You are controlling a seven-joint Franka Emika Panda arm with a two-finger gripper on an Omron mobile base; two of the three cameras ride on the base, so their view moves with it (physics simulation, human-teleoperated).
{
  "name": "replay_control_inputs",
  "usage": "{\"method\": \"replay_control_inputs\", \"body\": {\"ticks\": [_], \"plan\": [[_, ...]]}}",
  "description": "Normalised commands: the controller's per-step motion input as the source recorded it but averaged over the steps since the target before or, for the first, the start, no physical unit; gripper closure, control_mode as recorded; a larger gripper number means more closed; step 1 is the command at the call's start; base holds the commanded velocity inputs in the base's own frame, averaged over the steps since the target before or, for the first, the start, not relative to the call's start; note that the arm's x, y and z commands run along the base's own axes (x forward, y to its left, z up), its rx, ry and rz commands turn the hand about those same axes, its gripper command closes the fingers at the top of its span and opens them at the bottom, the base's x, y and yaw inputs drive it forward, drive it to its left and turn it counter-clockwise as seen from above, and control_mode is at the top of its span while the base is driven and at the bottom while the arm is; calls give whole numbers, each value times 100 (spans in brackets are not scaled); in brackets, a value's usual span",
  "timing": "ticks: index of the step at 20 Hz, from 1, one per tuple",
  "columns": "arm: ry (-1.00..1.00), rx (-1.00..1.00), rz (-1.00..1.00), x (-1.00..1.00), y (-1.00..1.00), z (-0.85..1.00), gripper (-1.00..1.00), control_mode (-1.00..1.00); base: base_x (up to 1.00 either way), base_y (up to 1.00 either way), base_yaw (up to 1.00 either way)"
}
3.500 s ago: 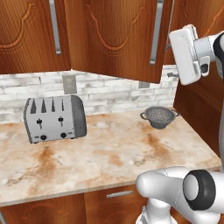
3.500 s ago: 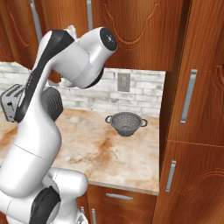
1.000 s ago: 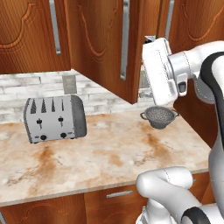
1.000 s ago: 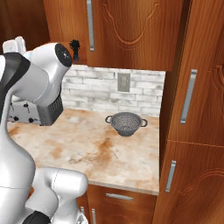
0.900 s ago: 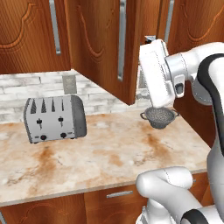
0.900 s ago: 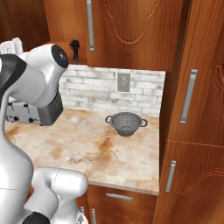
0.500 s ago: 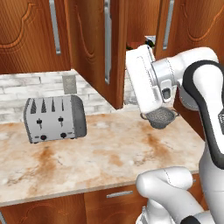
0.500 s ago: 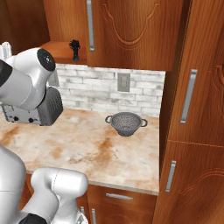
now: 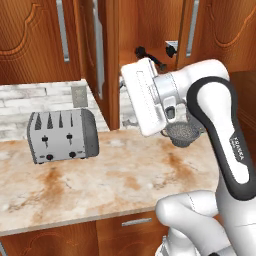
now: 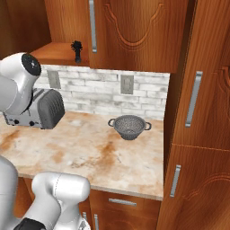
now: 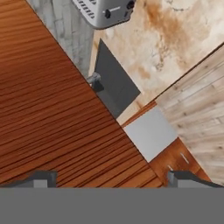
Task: Pick the dish brush and dish brush from the cabinet and place them on the counter.
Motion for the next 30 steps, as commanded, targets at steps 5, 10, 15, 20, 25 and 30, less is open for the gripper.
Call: {"method": "replay_control_inputs", "body": {"ticks": [5,10,15,20,25,30], "plan": [[0,0,0,-3,16,-2,-100,-100,0,0,0],[-5,-1,0,0,-37,1,-100,-100,0,0,0],[-14,-4,7,0,-56,0,-100,-100,0,0,0],[-9,-3,11,8,-46,-2,-100,-100,0,0,0],[-2,-15,-1,16,-22,-12,-100,-100,0,0,0],[-13,-29,4,6,-28,-18,-100,-100,0,0,0]]}}
